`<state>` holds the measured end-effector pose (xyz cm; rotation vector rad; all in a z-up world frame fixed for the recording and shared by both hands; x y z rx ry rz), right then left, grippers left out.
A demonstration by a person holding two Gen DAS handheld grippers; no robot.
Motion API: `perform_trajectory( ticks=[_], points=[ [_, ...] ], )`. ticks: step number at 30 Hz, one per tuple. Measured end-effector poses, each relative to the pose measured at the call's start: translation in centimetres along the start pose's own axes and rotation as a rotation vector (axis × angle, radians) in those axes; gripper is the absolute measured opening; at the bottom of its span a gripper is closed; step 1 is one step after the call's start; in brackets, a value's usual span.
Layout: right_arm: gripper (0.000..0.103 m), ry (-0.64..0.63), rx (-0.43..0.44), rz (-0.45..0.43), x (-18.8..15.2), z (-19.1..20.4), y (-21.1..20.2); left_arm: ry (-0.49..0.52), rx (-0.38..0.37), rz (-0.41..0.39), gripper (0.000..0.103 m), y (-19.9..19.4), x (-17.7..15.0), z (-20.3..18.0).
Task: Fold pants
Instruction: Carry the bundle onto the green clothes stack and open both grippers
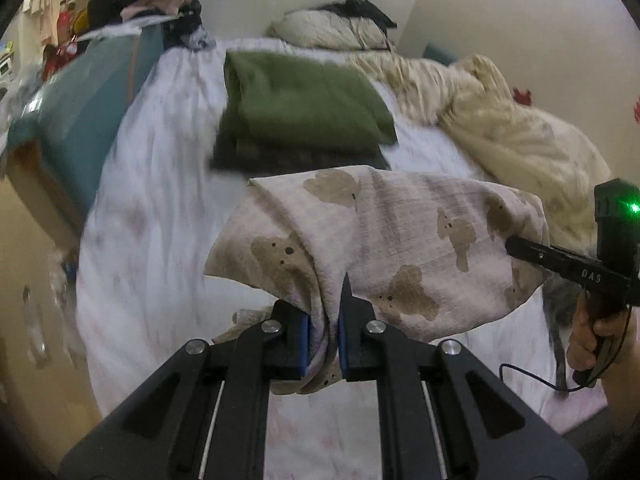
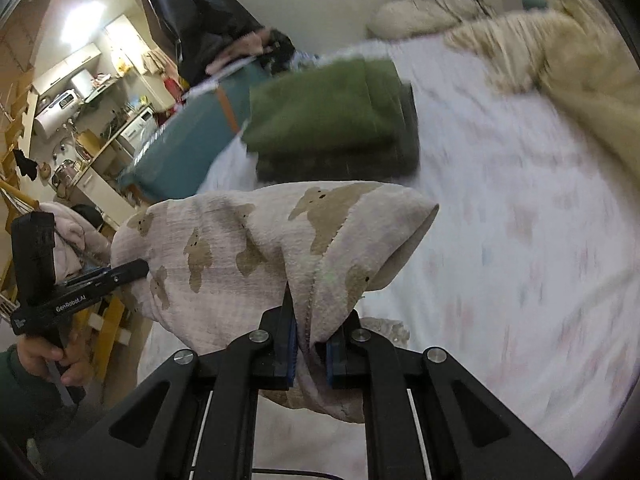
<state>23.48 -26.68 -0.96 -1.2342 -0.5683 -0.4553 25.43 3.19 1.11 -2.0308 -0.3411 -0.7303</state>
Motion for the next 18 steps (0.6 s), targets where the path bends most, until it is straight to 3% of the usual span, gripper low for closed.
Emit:
perform_trajectory(
  ticks=[6, 11, 15, 18],
  points=[
    [0.009, -0.037, -0.048, -0.079, 13.3, 0.5, 5.0, 0.019, 0.025, -0.048, 0.009, 3.7, 12.9, 4.3],
    [0.010, -0.041, -0.096, -0.078, 23.2, 0.9, 12.3, 0.038, 0.090, 0.022, 0.009, 10.5, 21.8, 10.4],
    [0.009, -0.032, -0.168, 0.003, 28.0, 0.6, 20.1, 0.014, 0.132, 0.084, 0.009, 16.4, 25.2, 14.9],
    [0.009, 0.001, -0.197, 0.084, 28.5, -0.2, 24.8, 0.015, 0.164, 0.138, 0.009, 20.2, 25.8, 17.1]
  ],
)
Point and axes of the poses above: each gripper's, at about its wrist camera, not at the fingertips, and y roughly the way its jaws point, z to its left, x to its top, the point moved 1 cm from there along y, roughly the way its jaws point, and after that the axes turned 15 degrees about -x, right-handed, at the moved point
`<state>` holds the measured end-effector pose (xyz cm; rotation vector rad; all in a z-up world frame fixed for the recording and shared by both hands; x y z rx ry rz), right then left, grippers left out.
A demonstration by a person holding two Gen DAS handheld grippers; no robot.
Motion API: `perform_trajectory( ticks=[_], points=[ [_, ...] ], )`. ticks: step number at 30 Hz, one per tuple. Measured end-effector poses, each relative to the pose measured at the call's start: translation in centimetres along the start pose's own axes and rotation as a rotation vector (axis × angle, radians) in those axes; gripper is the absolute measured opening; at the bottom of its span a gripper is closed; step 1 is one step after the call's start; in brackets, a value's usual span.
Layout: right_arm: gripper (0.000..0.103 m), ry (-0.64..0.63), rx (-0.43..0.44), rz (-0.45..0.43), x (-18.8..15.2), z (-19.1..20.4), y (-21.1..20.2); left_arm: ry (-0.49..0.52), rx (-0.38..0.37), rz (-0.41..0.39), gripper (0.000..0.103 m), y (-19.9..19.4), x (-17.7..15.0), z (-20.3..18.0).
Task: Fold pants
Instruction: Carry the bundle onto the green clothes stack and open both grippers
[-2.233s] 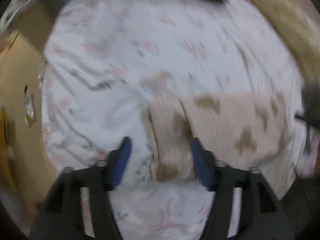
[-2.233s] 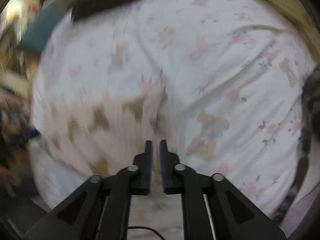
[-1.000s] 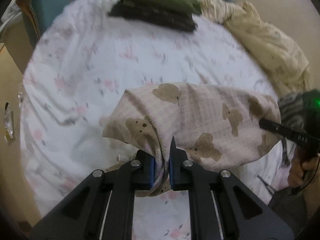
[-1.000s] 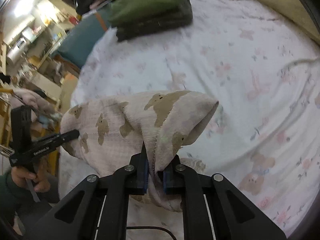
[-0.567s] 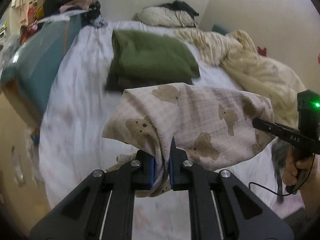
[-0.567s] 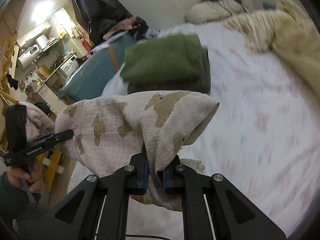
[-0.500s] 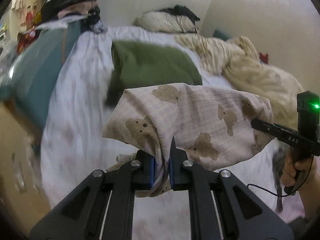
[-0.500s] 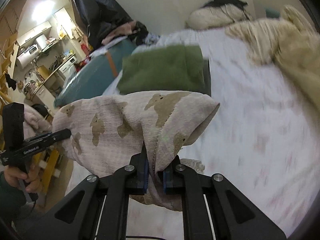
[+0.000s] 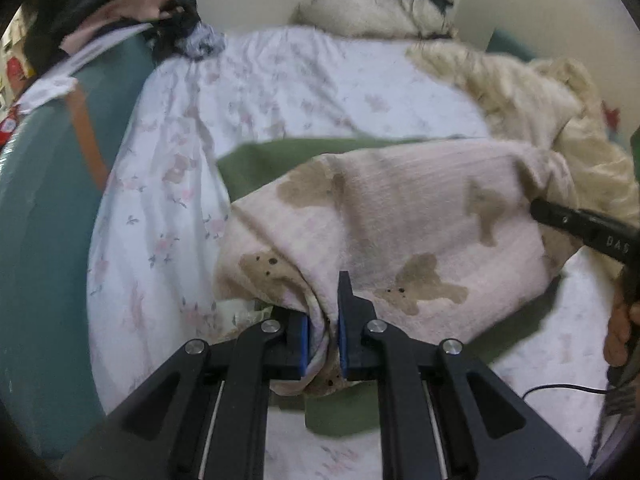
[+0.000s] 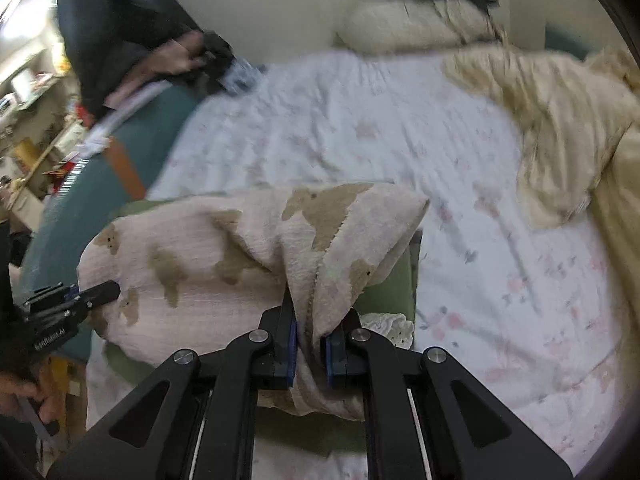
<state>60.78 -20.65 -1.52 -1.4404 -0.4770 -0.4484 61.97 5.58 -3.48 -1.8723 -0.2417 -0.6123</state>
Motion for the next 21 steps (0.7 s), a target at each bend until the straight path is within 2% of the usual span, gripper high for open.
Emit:
perform_trajectory(
  ticks=[3, 5, 6, 7, 8, 9, 10, 11, 13, 15, 18, 21],
  points=[
    [0.011, -0.018, -0.045, 0.016, 0.0, 0.4, 2.9, 0.005, -0.001, -0.007, 0.010, 2.0, 0.0, 0.6],
    [0.017, 0.001, -0.044, 0.006, -0.2, -0.4, 3.6, -0.001, -0.013, -0.033, 0.016, 2.0, 0.0, 0.9],
    [0.020, 0.022, -0.039, -0.004, -0.3, -0.9, 3.4, -0.006, -0.023, -0.062, 0.025, 1.5, -0.1, 1.1],
    [0.023, 0.053, -0.031, -0.023, -0.5, -1.8, 3.0, -0.006, -0.005, -0.095, 0.039, 0.7, -0.3, 1.3],
    [0.034, 0.056, -0.044, -0.036, -0.5, -2.2, 2.6, 0.005, 0.026, -0.112, 0.050, 0.2, -0.3, 1.5],
    [0.041, 0.043, -0.096, -0.045, -0.6, -2.7, 2.3, 0.020, 0.095, -0.139, 0.067, -0.4, -0.6, 1.8],
    [0.048, 0.031, -0.139, -0.043, -0.8, -3.2, 2.0, 0.025, 0.157, -0.155, 0.079, -0.8, -0.9, 2.0],
    [0.046, 0.024, -0.151, -0.030, -1.0, -3.6, 1.8, 0.020, 0.225, -0.177, 0.080, -1.5, -1.3, 2.3],
    [0.046, 0.016, -0.184, -0.032, -1.5, -4.0, 0.5, -0.004, 0.258, -0.220, 0.080, -3.2, -2.4, 2.7],
    [0.049, 0.009, -0.219, -0.063, -2.4, -4.4, -1.7, 0.012, 0.296, -0.234, 0.080, -4.5, -3.4, 2.4],
    [0.049, 0.000, -0.157, -0.082, -4.7, -4.3, -5.1, 0.011, 0.254, -0.260, 0.080, -7.1, -6.0, 1.3],
    [0.063, -0.015, -0.112, -0.140, -7.6, -3.5, -9.0, -0.066, 0.194, -0.329, 0.079, -10.4, -9.7, 0.0]
  ],
)
Point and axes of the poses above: each gripper's, at about its wrist camera, not at the fingertips, and y roughly the way its jaws point, z to its left, x to its top, the point moved 1 cm from there along y, roughly the way its jaws point, and after that the axes turned 15 degrees about -x, right-handed, at the moved point
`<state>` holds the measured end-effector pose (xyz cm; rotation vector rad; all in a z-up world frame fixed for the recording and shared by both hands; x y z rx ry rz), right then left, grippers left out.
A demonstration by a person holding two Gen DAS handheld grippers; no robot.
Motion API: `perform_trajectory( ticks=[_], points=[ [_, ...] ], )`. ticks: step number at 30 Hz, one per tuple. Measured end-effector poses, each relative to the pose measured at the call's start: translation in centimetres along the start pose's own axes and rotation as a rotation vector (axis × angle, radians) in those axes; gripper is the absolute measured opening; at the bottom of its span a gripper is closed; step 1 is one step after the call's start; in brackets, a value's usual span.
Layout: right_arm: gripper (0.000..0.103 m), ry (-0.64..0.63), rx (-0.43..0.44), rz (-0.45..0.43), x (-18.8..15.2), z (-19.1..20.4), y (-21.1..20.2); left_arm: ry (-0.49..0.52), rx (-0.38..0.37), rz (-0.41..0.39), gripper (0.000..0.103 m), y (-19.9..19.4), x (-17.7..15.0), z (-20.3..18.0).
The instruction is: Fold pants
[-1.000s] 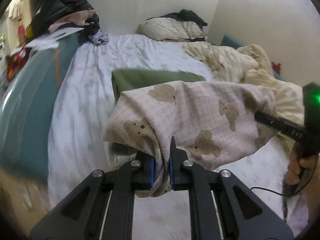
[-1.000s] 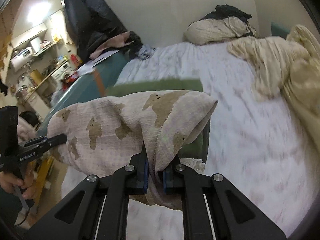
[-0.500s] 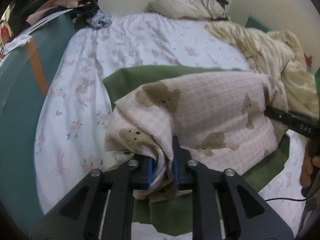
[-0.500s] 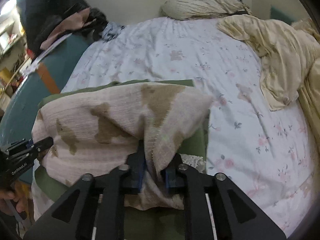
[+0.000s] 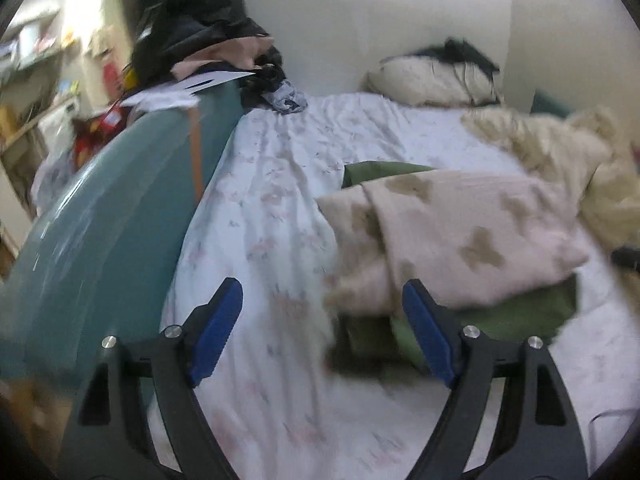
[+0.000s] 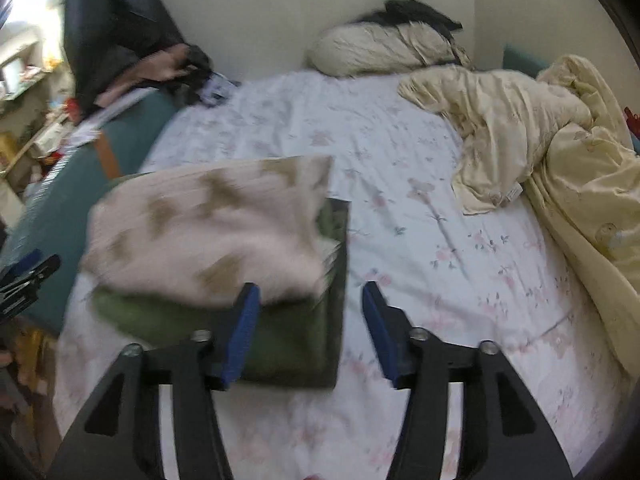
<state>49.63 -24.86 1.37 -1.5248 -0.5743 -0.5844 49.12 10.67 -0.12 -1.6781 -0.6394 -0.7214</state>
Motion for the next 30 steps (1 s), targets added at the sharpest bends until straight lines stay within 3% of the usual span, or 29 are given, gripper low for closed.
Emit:
perform_trajectory(
  ticks=[2, 5, 9, 12, 14, 21, 26, 30],
  points=[
    [0.075, 0.002, 0.020, -0.033, -2.0, 0.4, -3.2, -0.049, -0.039, -0.022, 0.079, -2.7, -1.7, -0.6],
    [0.080, 0.015, 0.041, -0.070, -5.5, 0.8, -7.8, -0.035, -0.035, -0.089, 0.082, -8.2, -4.6, -3.4],
    [0.089, 0.029, 0.045, -0.120, -10.3, 1.1, -14.6, -0.033, -0.091, -0.110, 0.088, -14.0, -8.0, -6.5],
    [0.096, 0.033, 0.029, -0.189, -13.3, 1.2, -19.7, 0.001, -0.095, -0.143, 0.103, -19.2, -10.6, -9.1],
    [0.103, 0.040, 0.023, -0.233, -15.2, 1.2, -22.7, 0.011, -0.119, -0.173, 0.103, -22.7, -12.5, -10.5],
    [0.103, 0.034, 0.029, -0.308, -23.4, 1.6, -31.3, -0.008, -0.116, -0.180, 0.103, -30.9, -18.7, -13.1],
    [0.103, 0.032, 0.023, -0.324, -27.4, 1.7, -33.7, 0.042, -0.105, -0.209, 0.103, -34.9, -22.9, -14.3],
    [0.103, 0.031, 0.030, -0.335, -30.1, 2.3, -34.2, 0.037, -0.108, -0.218, 0.103, -35.9, -25.2, -14.4]
  ],
)
Point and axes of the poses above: each gripper's, at about its wrist camera, not at the fingertips, and y roughly the way its jaws point, z to its left, x to its top, the point moved 1 cm from there along y, roughly the way its jaws point, and after that the axes turned 15 degrees about -x, right-handed, at the moved point
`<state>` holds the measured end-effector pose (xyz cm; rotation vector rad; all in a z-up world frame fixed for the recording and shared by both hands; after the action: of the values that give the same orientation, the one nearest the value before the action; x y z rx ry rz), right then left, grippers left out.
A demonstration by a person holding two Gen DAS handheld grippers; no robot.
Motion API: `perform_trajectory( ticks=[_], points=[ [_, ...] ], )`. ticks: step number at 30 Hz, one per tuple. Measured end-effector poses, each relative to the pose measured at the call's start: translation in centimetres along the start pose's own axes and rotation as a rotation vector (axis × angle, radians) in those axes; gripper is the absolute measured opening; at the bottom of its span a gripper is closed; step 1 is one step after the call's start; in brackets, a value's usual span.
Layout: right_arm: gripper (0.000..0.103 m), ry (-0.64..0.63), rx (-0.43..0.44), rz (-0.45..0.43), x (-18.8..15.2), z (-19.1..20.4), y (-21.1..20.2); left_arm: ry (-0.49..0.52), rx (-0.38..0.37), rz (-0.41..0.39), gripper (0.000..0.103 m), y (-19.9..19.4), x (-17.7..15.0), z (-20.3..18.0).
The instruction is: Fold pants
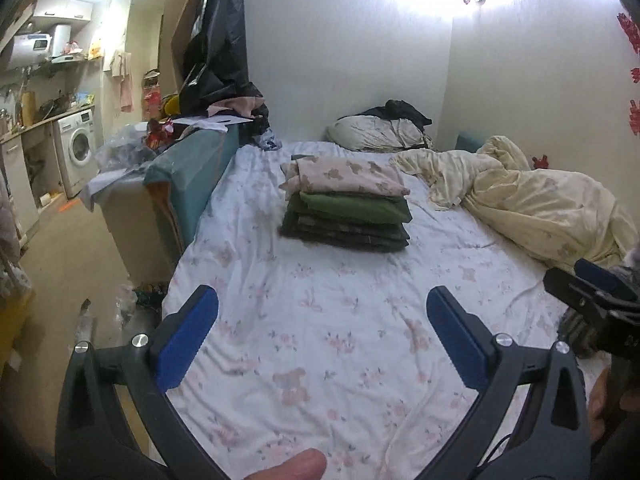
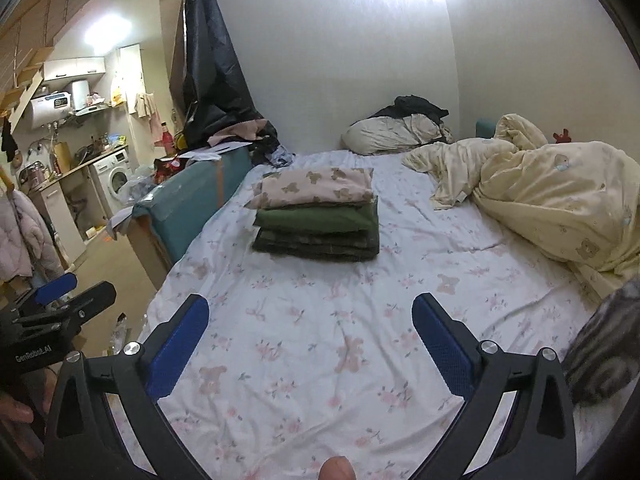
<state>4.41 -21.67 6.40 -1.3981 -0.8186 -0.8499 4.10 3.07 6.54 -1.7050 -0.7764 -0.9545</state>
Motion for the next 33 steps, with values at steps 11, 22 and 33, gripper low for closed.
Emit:
perform_trajectory(
  ticks=[11, 22, 33],
  points=[
    [0.103, 0.007, -0.020, -0.020, -5.9, 0.4, 0.7, -0.049, 0.029, 0.071, 0.103, 2.7, -5.5, 1.1],
    [0.103, 0.019, -0.059, 0.047, -7.2, 0.4, 3.5, 0.032, 0.024, 0.065, 0.103, 4.2, -5.8, -0.6],
    [0.103, -0.009, -0.057, 0.037, -7.4, 1.1, 3.2, 0.021, 0.029, 0.075, 0.103, 4.2, -6.0, -0.6]
  ],
)
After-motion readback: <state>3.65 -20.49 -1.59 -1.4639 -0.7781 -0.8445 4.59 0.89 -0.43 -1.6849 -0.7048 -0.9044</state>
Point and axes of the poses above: each gripper's, at about its wrist camera, not at the fingertips, and y roughly the way its jaws point, z to its left, x to its top, the point moved 1 cm from there along y, roughly the way its jaws point, and after that the axes turned 15 degrees about -x, right-handed, at the moved point
